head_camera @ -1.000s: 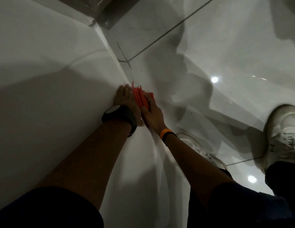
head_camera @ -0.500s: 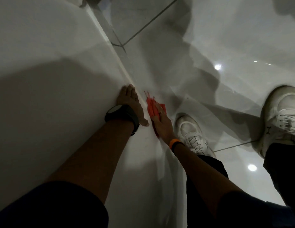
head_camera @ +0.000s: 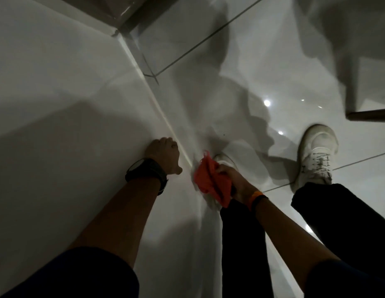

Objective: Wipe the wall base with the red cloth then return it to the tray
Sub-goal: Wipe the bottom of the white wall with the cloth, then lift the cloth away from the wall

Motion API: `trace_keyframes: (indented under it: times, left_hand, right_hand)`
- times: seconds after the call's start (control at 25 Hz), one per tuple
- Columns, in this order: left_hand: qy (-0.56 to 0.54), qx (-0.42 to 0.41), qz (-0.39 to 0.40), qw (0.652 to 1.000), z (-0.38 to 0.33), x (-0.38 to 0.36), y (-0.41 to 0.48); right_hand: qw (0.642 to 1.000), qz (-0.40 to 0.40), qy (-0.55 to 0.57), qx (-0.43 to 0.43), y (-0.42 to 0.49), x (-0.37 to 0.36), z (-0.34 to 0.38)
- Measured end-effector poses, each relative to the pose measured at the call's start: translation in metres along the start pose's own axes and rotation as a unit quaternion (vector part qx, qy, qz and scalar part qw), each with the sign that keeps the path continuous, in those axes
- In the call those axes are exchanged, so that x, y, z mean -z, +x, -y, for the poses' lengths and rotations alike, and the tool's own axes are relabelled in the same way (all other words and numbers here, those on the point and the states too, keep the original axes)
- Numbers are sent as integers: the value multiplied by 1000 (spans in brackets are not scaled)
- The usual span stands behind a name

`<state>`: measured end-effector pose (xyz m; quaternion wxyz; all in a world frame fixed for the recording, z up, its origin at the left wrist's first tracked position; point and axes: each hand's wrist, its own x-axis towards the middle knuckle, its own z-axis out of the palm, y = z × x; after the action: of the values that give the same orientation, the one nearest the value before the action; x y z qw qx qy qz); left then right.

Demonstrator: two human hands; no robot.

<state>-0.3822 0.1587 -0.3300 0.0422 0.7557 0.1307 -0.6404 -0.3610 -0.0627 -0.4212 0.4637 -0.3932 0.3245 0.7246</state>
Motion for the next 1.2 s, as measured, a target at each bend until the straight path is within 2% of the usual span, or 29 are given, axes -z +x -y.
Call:
trace_keyframes:
  times: [0.08,0.12,0.16,0.2,0.24,0.32,0.48,0.56,0.64,0.72,0.76,0.84,0.92,1.04,1.12,1.2]
  left_hand:
    - [-202,-31,12,979,-12,1,-11]
    - [-338,-50,29,939,-21,3,-19]
    - [-464,-77,32,882,-31,8,-30]
    - [-555,-106,17,825,-41,13,-41]
    - [-609,-130,-7,782,-49,19,-50]
    - [-648,-163,-77,740,-67,43,-72]
    - [-621,-187,-205,733,-91,122,-124]
    - [-640,-193,-257,698,-97,163,-157]
    - [-658,-211,-320,648,-103,208,-200]
    - [-661,-251,-369,603,-113,252,-244]
    - [-651,-271,-391,591,-122,273,-264]
    - [-609,-290,-420,607,-152,311,-292]
    - [-554,-271,-444,650,-190,340,-307]
    - [-500,-218,-451,706,-249,374,-314]
    - [-483,-175,-405,756,-273,390,-304]
    - [-498,-142,-344,783,-287,404,-296]
  right_hand:
    - [992,71,106,1,-39,6,17]
    - [987,95,129,2,-57,8,26]
    - [984,111,137,2,-76,8,35]
    - [982,133,134,4,-93,8,44]
    - [979,156,127,12,-109,6,54]
    - [978,168,116,53,-149,-1,77]
    - [976,112,108,154,-246,-27,128]
    - [962,80,27,258,-305,-50,154]
    - [924,-5,-115,366,-375,-62,180]
    - [847,-153,-219,459,-442,-56,204]
    - [816,-209,-226,489,-473,-50,217]
    - [789,-274,-182,518,-524,-28,246]
    - [765,-327,-194,519,-556,-6,277]
    - [709,-403,-326,478,-568,31,326]
    - [671,-430,-425,430,-560,47,355]
    - [638,-423,-515,386,-549,53,375]
